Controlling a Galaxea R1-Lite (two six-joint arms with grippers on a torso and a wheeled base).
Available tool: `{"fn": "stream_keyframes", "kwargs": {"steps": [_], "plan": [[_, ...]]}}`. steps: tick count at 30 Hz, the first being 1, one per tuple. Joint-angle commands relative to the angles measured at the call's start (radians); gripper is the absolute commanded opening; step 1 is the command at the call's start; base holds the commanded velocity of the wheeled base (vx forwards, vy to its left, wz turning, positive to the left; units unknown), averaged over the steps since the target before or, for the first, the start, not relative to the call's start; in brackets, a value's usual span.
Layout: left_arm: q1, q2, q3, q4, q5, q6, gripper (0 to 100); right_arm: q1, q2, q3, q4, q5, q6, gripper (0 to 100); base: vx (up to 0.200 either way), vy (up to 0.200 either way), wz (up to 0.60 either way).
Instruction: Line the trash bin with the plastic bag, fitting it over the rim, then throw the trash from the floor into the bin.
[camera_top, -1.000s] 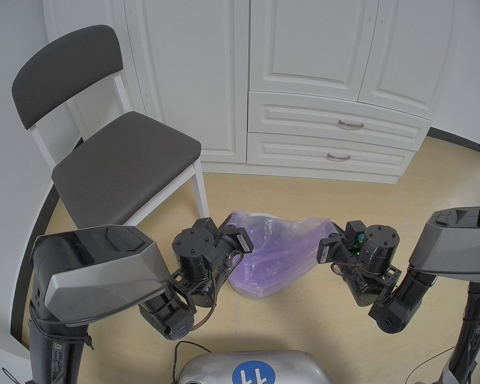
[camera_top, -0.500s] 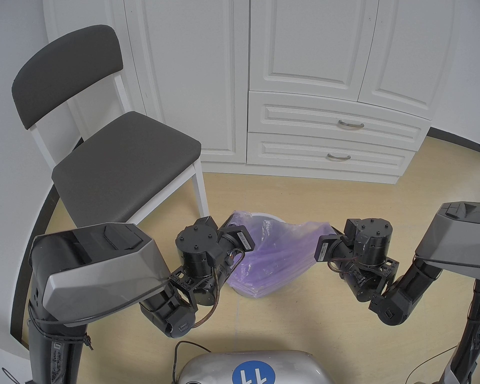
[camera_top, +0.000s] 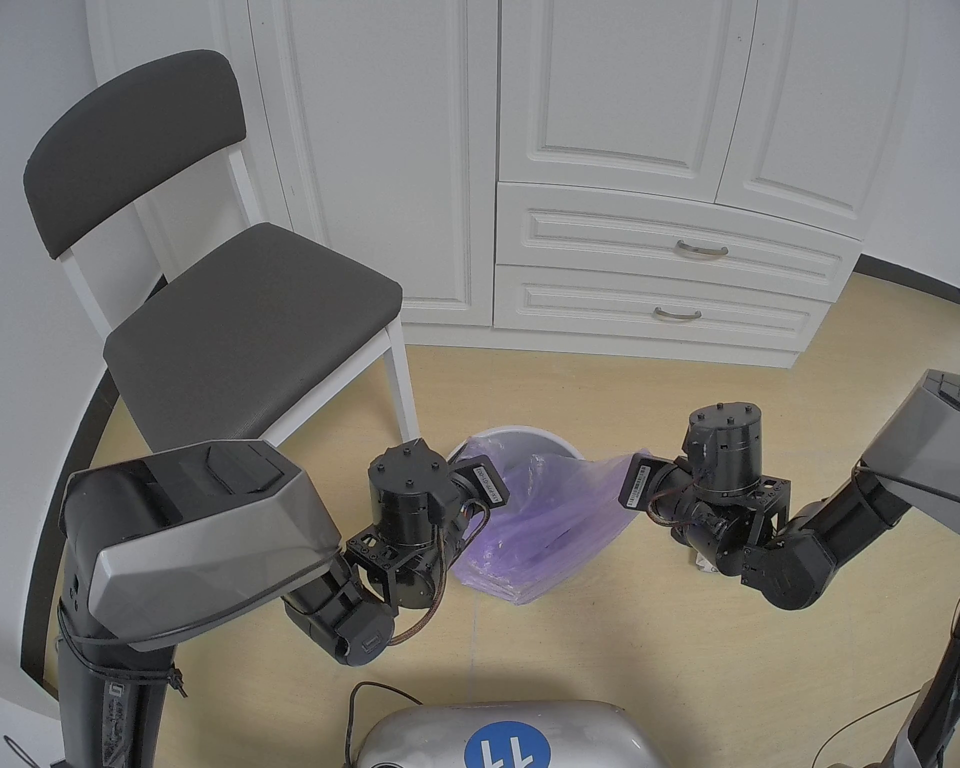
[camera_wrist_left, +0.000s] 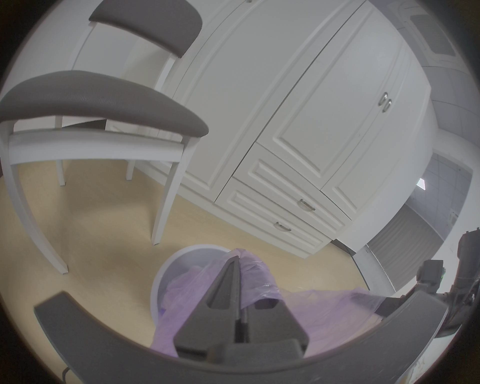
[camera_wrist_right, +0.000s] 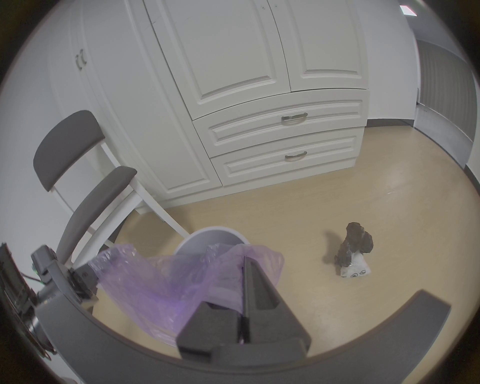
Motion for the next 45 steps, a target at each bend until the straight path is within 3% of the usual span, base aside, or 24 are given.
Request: {"fn": "stream_keyframes", "kwargs": {"steps": [1, 11, 16, 23, 28, 38, 45], "plan": [[0.013, 0.017, -0.041, 0.05, 0.001, -0.038, 0, -0.005, 0.07, -0.056, -0.001, 0.002, 0.026, 0, 0.0, 0.0, 0.0], [0.044, 0.052, -0.136, 0.105, 0.002, -0.052, 0, 0.03, 0.188, -0.197, -0.004, 0.013, 0.129, 0, 0.0, 0.0, 0.0], [0.043, 0.086, -0.243, 0.209, 0.002, -0.053, 0, 0.05, 0.225, -0.294, -0.004, 0.072, 0.132, 0, 0.0, 0.0, 0.0], [0.032, 0.15, -0.371, 0.3, 0.002, -0.053, 0, 0.085, 0.225, -0.302, -0.01, 0.156, 0.232, 0, 0.0, 0.0, 0.0], [0.017, 0.177, -0.41, 0.317, 0.002, -0.053, 0, 0.085, 0.263, -0.323, -0.013, 0.159, 0.247, 0, 0.0, 0.0, 0.0], [0.047, 0.259, -0.548, 0.387, 0.002, -0.055, 0, 0.048, 0.42, -0.472, -0.012, 0.154, 0.37, 0, 0.0, 0.0, 0.0], [0.078, 0.312, -0.621, 0.417, 0.002, -0.056, 0, 0.009, 0.478, -0.538, -0.012, 0.148, 0.386, 0, 0.0, 0.0, 0.0]]}}
